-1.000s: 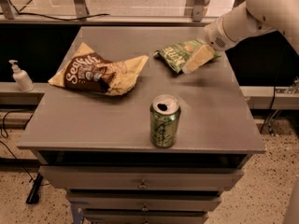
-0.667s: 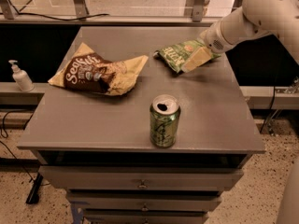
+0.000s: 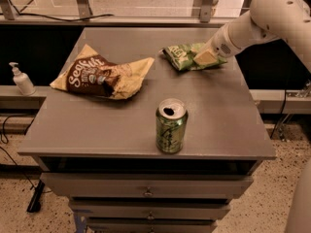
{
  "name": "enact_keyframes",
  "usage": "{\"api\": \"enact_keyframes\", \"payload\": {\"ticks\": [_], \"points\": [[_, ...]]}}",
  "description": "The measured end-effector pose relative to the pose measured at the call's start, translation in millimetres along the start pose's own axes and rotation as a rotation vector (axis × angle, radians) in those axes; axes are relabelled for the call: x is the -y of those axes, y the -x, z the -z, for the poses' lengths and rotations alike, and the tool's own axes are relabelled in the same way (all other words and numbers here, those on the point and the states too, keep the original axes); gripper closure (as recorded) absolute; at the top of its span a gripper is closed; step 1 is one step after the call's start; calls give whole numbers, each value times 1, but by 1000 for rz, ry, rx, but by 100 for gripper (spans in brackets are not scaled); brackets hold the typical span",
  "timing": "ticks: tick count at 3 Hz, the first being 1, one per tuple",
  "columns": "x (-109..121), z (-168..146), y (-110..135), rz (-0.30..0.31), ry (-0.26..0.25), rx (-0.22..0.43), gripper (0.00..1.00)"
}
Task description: Pick green jalapeno chip bag
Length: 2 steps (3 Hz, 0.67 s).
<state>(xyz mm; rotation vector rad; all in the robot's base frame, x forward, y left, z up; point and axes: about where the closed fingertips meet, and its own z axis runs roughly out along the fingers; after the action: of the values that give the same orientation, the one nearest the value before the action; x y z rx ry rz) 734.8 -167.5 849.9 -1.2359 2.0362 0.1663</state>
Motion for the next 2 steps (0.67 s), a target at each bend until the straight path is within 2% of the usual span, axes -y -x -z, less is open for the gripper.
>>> {"api": "enact_keyframes", "payload": {"ticks": [1, 2], "points": [[-2, 2, 7, 3, 4, 17, 86], [-7, 10, 27, 24, 13, 61, 100]]}}
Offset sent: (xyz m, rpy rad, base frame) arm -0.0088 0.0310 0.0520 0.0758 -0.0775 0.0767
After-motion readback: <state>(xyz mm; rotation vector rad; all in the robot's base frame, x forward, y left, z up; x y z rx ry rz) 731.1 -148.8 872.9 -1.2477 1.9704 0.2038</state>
